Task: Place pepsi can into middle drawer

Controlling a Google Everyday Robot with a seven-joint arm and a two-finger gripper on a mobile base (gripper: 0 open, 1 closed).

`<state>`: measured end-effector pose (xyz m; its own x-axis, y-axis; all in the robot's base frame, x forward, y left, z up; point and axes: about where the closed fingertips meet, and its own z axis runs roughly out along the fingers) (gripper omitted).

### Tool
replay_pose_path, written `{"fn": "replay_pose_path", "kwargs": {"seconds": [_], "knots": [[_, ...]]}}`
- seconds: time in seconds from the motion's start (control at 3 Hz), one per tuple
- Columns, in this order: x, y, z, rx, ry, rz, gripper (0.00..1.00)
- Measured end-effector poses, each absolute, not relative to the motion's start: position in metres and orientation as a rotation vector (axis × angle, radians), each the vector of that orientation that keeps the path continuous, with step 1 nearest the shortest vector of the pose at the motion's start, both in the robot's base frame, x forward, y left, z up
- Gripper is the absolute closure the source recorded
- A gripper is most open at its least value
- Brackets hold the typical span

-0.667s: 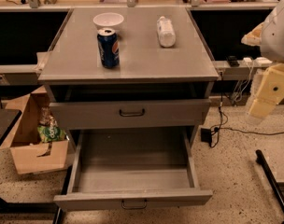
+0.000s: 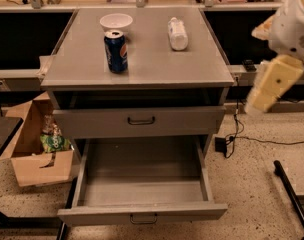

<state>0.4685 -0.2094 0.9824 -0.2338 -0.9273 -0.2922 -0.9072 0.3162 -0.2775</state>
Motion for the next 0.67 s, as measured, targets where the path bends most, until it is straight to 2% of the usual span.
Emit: {"fn": "replay_pose_path", "kwargs": {"seconds": [0.67], "knots": [[0.604,-0.158,0.997,-1.425,1.985,0.134,0.0]]}}
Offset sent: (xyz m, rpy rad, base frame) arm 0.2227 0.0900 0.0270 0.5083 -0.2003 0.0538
